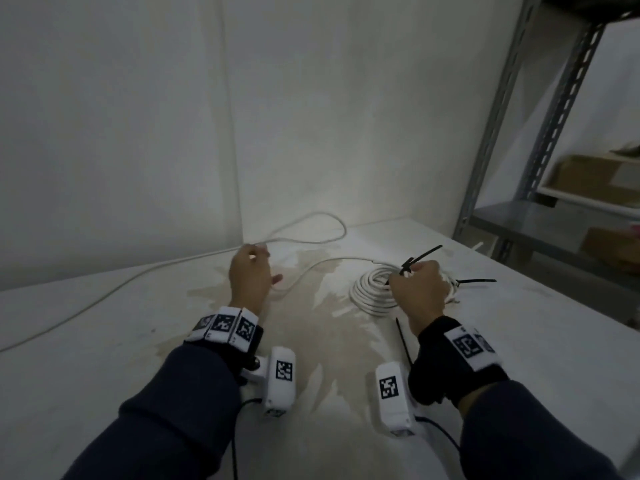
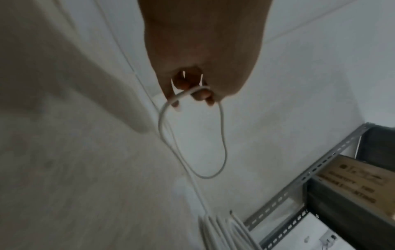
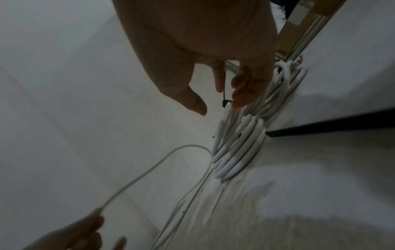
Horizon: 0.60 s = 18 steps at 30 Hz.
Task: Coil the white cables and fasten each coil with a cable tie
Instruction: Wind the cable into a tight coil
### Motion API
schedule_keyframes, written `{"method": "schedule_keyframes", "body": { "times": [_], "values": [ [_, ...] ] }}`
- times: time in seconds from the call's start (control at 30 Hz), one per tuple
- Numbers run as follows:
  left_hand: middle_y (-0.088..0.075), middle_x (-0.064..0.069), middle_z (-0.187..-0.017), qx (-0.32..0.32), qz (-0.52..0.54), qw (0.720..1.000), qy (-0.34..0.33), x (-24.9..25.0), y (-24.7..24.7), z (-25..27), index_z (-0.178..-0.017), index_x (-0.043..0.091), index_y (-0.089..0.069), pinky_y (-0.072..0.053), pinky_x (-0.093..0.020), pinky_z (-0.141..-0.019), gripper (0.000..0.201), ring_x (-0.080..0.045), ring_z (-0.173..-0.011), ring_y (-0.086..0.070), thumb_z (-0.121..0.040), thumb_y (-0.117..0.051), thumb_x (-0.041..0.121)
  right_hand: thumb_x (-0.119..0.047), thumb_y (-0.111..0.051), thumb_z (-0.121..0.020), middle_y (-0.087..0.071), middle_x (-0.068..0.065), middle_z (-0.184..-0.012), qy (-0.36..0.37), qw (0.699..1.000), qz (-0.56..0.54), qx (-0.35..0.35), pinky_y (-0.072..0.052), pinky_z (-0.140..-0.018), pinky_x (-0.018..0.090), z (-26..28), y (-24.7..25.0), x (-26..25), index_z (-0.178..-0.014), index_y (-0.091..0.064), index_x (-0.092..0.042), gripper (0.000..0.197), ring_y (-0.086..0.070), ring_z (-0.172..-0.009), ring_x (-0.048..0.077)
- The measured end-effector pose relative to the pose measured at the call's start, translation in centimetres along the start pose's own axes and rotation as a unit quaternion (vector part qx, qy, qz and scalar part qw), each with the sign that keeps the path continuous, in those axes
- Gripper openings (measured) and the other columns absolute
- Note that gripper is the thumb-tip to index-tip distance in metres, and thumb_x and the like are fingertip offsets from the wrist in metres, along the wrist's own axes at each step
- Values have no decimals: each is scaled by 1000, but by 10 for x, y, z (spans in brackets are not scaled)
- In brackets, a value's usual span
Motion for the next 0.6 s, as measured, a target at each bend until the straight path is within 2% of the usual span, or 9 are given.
{"method": "schedule_keyframes", "body": {
  "times": [0.03,0.07,0.13,0.2,0.23,0.3,0.4,0.5,0.6],
  "values": [
    [-51,-10,-72,32,148,986,75,4,5,-5,-79,6,-55,-50,-21,-45,23,-17,-62,-50,-98,-42,6,-12,-60,-80,-51,5,-83,13,1000,-6,-5,-43,-70,31,6,-2,-4,-94,-46,-12,20,-50,-75,20],
    [-46,-6,-61,50,264,954,132,7,14,-10,-75,7,-52,-45,-16,-40,26,-13,-52,-45,-97,-39,0,-12,-58,-81,-54,6,-81,21,999,-3,-30,-43,-66,28,12,-5,-8,-86,-47,-13,12,-52,-74,22],
    [-41,-2,-43,56,458,865,198,14,37,-19,-69,7,-44,-39,-13,-38,30,-9,-38,-39,-91,-33,-9,-12,-57,-86,-54,5,-68,8,991,6,-134,-43,-53,20,27,-13,-17,-74,-51,-12,13,-54,-65,23],
    [-39,-2,-38,66,614,752,232,20,63,-29,-65,10,-38,-39,-13,-37,27,-8,-42,-37,-75,-34,-14,-19,-59,-92,-57,7,-69,-70,954,-30,-291,-47,-51,22,49,-24,-27,-84,-57,-8,14,-57,-58,21],
    [-38,-3,-39,78,655,713,239,22,76,-32,-64,11,-37,-39,-14,-36,27,-9,-45,-37,-71,-36,-14,-23,-59,-94,-60,10,-73,-100,928,-44,-357,-50,-54,25,61,-31,-32,-93,-57,-5,18,-59,-59,21],
    [-38,-4,-41,90,700,664,247,24,99,-35,-63,12,-38,-41,-15,-36,32,-10,-46,-38,-86,-37,-10,-30,-58,-95,-62,14,-81,-131,890,-59,-433,-54,-60,29,83,-44,-39,-108,-54,-4,29,-63,-65,23],
    [-39,-2,-45,87,709,656,244,27,127,-27,-63,11,-38,-39,-15,-36,36,-11,-42,-38,-96,-36,-2,-33,-59,-94,-58,16,-93,-162,867,-113,-458,-54,-70,33,110,-65,-49,-129,-42,-8,46,-64,-73,26],
    [-35,2,-39,90,637,743,185,32,156,-11,-62,13,-31,-34,-15,-36,29,-9,-32,-32,-80,-37,-9,-28,-60,-93,-49,14,-101,-174,865,-172,-437,-51,-67,32,129,-82,-60,-147,-19,-23,68,-56,-83,28],
    [-37,7,-37,81,532,829,151,36,185,6,-68,15,-41,-28,-12,-36,32,-5,-29,-27,-100,-36,14,-21,-63,-91,-45,11,-97,-195,869,-261,-372,-47,-65,31,137,-98,-62,-146,-17,-26,72,-53,-85,25]
  ]
}}
Point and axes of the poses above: each hand's wrist, its own z-axis away from the middle knuckle, its own y-axis out of the back of the hand, x = y × z, the point moved 1 cm from there along -z, towards the middle knuckle
